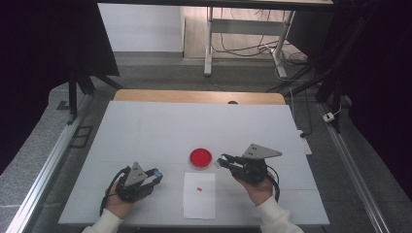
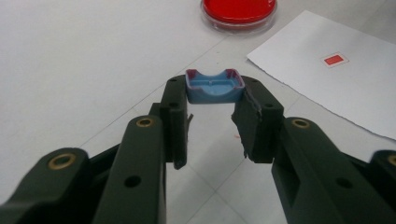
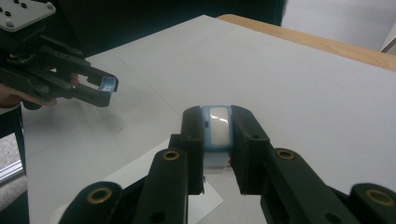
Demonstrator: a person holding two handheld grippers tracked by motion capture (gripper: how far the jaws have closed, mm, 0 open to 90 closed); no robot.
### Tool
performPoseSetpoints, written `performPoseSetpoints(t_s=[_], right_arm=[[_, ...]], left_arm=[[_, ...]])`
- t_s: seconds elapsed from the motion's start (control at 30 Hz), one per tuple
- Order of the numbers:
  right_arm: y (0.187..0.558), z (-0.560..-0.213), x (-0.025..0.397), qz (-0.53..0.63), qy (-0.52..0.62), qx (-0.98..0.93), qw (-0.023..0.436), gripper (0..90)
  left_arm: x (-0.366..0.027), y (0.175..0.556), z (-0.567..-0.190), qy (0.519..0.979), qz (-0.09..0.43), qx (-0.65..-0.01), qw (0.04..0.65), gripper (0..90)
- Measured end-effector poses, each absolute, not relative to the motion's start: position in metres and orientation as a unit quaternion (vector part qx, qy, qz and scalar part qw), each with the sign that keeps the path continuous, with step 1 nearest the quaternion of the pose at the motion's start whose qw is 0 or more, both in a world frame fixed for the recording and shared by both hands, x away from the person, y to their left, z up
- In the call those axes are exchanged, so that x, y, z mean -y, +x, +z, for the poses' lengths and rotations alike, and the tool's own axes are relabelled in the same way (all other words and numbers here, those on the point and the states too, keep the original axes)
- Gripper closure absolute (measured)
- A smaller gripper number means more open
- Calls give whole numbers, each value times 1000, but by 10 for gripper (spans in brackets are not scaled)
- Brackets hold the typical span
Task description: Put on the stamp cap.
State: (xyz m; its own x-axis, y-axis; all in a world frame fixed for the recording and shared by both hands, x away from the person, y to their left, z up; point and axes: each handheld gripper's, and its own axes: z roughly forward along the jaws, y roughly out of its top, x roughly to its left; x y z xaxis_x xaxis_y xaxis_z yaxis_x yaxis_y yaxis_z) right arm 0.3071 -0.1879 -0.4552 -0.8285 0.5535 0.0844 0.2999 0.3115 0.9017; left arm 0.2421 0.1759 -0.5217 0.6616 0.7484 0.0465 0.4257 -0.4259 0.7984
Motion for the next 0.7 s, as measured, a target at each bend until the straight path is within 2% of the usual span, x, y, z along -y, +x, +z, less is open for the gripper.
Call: performPoseSetpoints(t_s=[0.7], right_arm=[[307,-458,186,519,267,-803,121,755]], left_arm=[[-151,249,-524,833,202,-331,394,650]])
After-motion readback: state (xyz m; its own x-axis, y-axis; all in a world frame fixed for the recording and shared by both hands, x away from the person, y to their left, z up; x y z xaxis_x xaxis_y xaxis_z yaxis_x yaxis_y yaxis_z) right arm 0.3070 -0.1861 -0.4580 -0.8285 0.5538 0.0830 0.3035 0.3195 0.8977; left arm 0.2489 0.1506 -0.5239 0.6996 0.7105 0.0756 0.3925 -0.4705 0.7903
